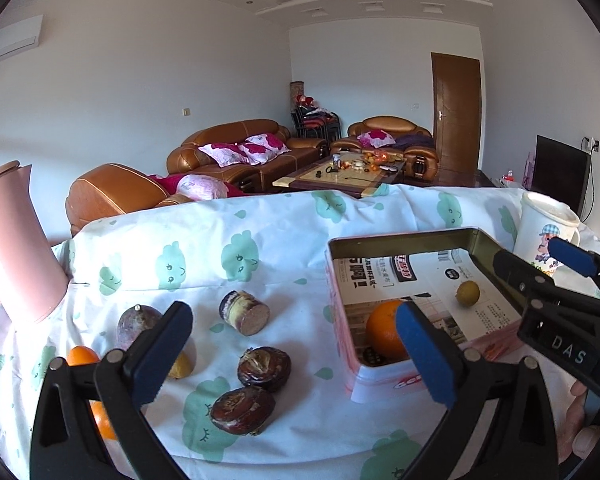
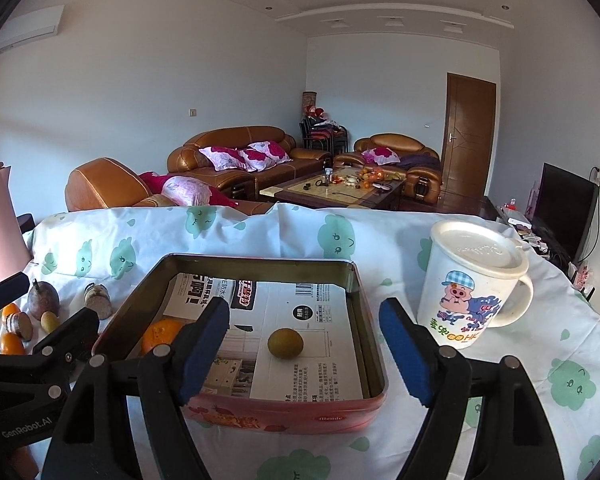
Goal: Organize fruits
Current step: 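Move the right tool back to the fruits and close on an orange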
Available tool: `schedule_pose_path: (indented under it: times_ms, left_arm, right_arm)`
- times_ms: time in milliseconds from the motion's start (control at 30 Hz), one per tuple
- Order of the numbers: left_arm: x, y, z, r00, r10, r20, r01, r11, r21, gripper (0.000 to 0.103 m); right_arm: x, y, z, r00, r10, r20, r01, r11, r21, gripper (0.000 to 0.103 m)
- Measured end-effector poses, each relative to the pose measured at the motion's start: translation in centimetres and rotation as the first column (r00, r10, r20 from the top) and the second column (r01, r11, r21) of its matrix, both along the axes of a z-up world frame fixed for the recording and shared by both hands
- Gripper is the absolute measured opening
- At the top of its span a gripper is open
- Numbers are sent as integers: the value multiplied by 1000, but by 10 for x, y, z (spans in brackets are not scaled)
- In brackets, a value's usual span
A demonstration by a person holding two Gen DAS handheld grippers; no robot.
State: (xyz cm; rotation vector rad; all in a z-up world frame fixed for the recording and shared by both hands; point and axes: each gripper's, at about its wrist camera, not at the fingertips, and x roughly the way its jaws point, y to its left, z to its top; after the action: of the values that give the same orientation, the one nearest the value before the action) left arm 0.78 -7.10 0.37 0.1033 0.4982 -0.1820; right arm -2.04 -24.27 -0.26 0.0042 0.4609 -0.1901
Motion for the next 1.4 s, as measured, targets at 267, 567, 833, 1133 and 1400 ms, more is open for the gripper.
schedule_pose_path:
  times_ms: [267,567,833,1133,1400]
  left_arm:
    - [-5,29,-3,999,15,-32,-16,1000,-15,103]
    - [2,96,-3,993,94,-69,-95,995,-21,103]
    - [20,183,-1,964,254,-84,-258,965,-46,103]
    - [39,240,-11,920,368,-137,-369,929,19,103]
    - [46,247,-17,922,348,-173,-347,937,35,103]
  right_arm:
    - [-9,-2,-1,999,-38,1,38,998,44,79]
    - [-25,20,-8,999,9,-32,-4,987,161,79]
    - [-24,92,-12,981,180,-69,-167,973,157,79]
    - [-10,184,-24,904,402,-145,-377,910,174,79]
    - [15,255,-34,824,519,-226,-495,855,156,79]
